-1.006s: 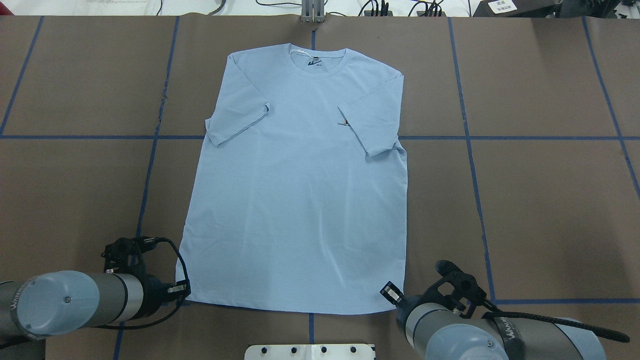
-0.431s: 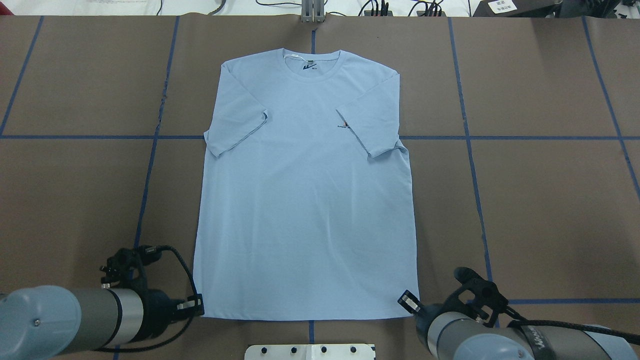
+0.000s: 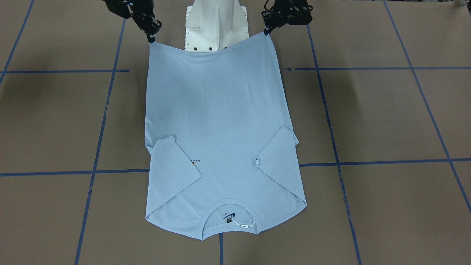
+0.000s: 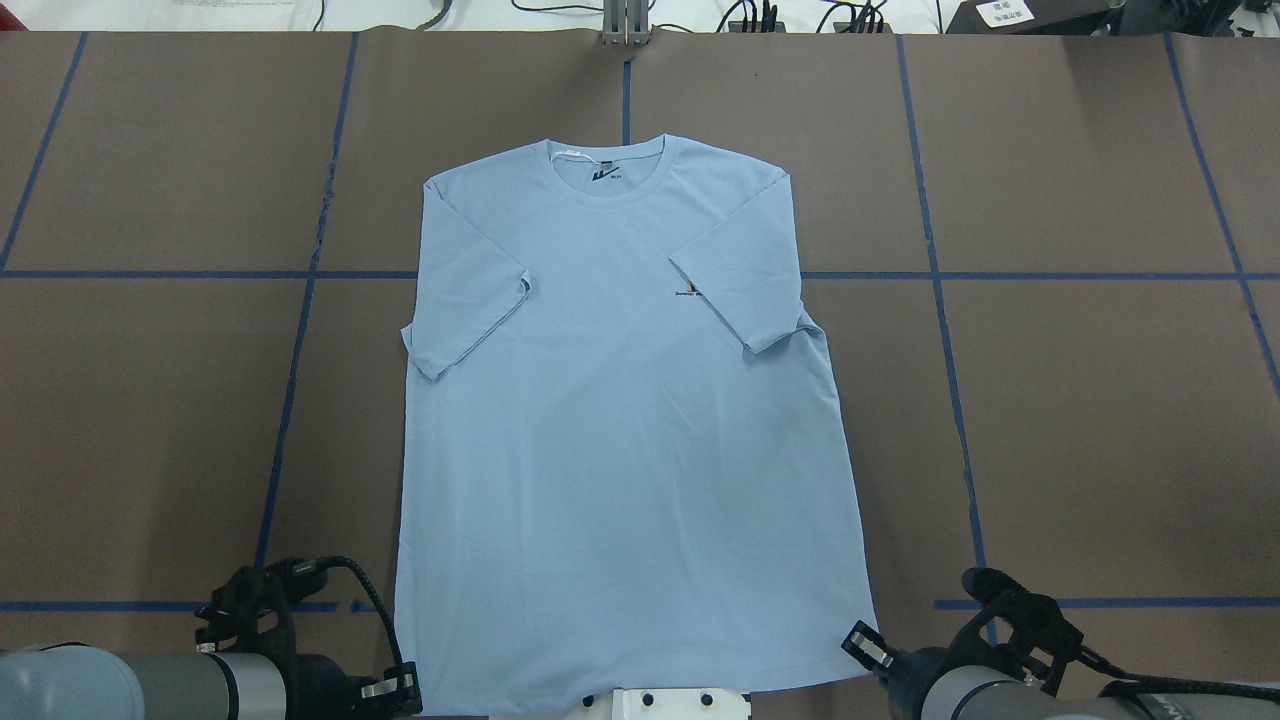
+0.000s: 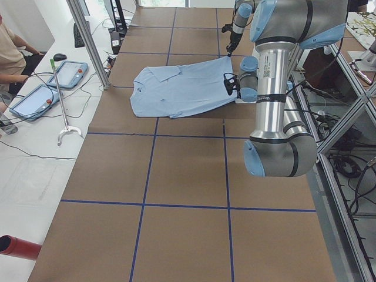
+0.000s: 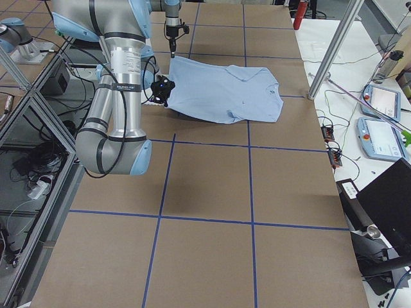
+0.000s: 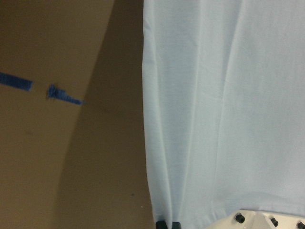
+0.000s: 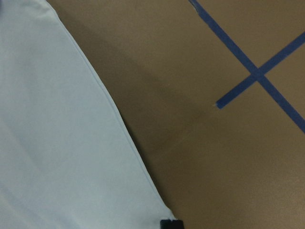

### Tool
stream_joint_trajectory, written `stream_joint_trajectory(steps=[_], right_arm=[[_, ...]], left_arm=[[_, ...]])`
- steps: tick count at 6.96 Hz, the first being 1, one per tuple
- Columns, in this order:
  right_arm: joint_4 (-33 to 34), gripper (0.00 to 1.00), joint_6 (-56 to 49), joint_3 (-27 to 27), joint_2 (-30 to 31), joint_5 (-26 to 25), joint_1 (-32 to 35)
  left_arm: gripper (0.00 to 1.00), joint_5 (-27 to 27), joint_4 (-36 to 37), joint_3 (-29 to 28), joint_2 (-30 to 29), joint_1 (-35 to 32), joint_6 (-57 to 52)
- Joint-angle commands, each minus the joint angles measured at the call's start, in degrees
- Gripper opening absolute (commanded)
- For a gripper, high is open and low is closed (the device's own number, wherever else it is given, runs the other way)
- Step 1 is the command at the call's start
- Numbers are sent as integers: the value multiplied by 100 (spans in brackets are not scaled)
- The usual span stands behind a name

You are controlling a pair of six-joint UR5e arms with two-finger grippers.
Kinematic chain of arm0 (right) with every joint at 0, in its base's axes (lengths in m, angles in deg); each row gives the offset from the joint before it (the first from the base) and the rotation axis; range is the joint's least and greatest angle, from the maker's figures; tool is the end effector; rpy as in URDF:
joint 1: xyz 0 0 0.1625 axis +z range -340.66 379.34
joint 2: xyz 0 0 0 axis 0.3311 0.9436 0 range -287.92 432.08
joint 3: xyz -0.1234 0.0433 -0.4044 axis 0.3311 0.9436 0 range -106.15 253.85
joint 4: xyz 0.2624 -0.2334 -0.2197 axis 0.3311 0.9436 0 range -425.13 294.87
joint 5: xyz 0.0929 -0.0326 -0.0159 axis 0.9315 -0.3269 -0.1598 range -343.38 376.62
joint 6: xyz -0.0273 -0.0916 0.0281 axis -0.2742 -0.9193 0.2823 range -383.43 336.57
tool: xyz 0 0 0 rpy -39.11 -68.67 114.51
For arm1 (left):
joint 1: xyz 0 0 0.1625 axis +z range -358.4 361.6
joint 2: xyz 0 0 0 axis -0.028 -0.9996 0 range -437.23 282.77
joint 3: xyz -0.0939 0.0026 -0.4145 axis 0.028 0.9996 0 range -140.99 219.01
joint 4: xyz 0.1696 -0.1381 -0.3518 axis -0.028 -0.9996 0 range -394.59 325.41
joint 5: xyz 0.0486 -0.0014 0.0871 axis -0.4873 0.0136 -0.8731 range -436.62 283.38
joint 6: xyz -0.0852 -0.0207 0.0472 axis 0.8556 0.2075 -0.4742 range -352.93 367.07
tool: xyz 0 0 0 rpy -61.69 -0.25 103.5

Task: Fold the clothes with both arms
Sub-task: 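Lift the hem with both grippers and fold it toward the collar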

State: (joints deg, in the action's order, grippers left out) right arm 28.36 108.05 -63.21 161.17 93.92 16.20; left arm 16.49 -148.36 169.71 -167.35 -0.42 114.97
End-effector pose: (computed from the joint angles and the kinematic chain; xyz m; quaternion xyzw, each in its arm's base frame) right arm -0.4164 -0.1327 0.2956 -0.0481 -0.3869 0.3417 0.8551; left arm 0.4255 -0.1431 0.2837 -0.0964 0.5258 -0.1318 0.8348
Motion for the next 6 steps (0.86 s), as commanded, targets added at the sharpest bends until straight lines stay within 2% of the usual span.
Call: stream_joint_trajectory(steps=[1,2,3,5,6], right_arm=[[-7,0,-950,377,-615,48,948],[-16,0,-1784,1069,-1099,292,1686],[-59,0,-2419,1772,-1556,790,2485],[-86,0,-3484,3144,-2507,1364,3613],[-669,0,-3968,3846,-2771,1523,4114]], left_arm=[[0,-64,582,52,-424,-661,-711],[0,-65,845,-270,-871,-1616,-1692],[0,-56,830,-944,-1067,-2209,-2398],[0,-39,751,-2384,-2066,-3064,-3131],[0,-30,551,-3166,-2619,-3363,-3213]])
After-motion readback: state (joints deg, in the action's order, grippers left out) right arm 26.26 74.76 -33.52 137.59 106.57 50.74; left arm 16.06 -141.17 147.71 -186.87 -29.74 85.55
